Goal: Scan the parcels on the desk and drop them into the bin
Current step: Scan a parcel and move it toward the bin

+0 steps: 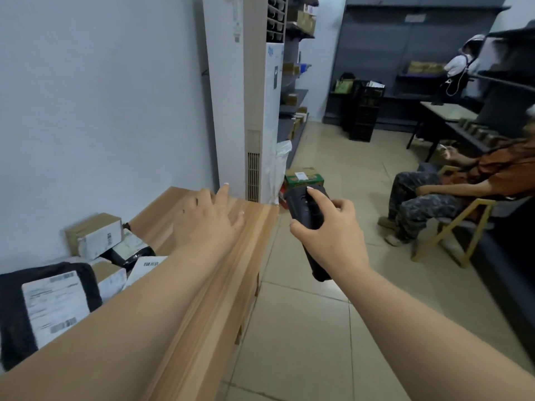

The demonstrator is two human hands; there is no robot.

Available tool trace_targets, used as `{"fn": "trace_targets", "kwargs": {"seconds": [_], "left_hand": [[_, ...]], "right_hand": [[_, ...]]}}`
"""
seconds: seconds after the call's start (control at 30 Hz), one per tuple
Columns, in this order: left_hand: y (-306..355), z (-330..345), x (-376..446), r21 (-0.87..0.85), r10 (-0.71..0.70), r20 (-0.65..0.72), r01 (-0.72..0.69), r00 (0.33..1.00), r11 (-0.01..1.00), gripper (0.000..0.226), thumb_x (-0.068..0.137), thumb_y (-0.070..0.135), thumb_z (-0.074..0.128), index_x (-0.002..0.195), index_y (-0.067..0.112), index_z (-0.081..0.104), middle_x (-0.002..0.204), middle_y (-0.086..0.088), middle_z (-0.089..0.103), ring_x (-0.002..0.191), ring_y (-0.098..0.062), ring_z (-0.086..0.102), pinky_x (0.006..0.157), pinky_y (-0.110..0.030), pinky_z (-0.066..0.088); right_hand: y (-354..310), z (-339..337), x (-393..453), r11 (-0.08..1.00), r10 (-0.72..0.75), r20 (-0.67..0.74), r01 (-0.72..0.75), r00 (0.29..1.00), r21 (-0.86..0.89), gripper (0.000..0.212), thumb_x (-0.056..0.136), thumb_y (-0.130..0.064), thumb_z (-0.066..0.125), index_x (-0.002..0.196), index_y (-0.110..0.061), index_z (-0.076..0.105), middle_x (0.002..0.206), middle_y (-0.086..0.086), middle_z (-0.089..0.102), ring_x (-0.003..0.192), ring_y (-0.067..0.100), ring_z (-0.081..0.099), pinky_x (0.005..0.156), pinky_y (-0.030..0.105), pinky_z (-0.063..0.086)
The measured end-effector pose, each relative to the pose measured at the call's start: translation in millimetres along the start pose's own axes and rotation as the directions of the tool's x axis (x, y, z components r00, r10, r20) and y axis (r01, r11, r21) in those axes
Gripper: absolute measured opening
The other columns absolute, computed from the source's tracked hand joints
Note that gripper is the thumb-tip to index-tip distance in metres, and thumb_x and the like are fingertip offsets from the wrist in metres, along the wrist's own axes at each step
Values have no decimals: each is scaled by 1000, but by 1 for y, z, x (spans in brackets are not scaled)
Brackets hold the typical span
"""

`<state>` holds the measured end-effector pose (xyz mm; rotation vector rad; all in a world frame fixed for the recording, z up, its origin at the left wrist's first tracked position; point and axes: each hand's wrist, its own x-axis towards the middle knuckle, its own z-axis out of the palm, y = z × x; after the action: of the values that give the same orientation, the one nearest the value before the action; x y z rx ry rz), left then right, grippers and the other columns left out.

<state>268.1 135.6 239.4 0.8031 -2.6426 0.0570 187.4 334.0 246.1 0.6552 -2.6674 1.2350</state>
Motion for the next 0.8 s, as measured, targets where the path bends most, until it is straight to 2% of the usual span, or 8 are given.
{"fn": "trace_targets", "kwargs": {"seconds": [0.2,0.43,0.5,0.63,0.7,0.8], "left_hand": [[26,38,75,-11,-56,-3,56,998,998,67,98,56,32,155,25,20,134,-9,44,118,-31,46,94,-39,41],[31,75,152,-19,-267,-69,267,961,964,66,95,55,38,153,27,26,137,-8,44,117,-29,47,87,-39,43],[22,84,160,24,-344,-100,348,934,937,64,93,54,41,150,27,33,133,-7,49,112,-29,50,80,-38,42],[-15,96,164,44,-450,-146,460,881,887,60,84,47,59,137,18,55,111,-13,60,89,-36,58,66,-38,43],[-41,93,165,73,-537,-164,553,827,830,61,87,47,56,142,21,50,117,-11,58,93,-35,57,69,-38,42],[-83,91,166,130,-620,-175,642,765,755,63,94,53,43,150,26,34,128,-8,50,106,-31,53,82,-40,44]], "right_hand": [[28,23,97,999,-48,50,47,998,8,69,82,-49,68,146,-46,41,133,-3,39,109,19,54,83,28,47],[36,69,222,987,-161,188,152,969,58,68,82,-49,67,145,-48,41,133,-5,39,111,20,55,82,30,46],[29,92,248,976,-215,248,202,945,79,68,83,-48,67,145,-48,40,133,-4,39,106,19,54,81,30,46],[2,144,275,955,-297,397,262,869,141,67,85,-49,65,146,-48,37,132,-5,37,102,16,52,79,29,43],[-16,175,282,940,-342,457,291,821,179,67,86,-49,64,146,-50,36,130,-8,36,100,13,51,77,28,41],[-48,222,289,917,-400,520,320,755,239,67,84,-48,64,144,-51,36,128,-10,36,96,13,54,74,29,44]]}}
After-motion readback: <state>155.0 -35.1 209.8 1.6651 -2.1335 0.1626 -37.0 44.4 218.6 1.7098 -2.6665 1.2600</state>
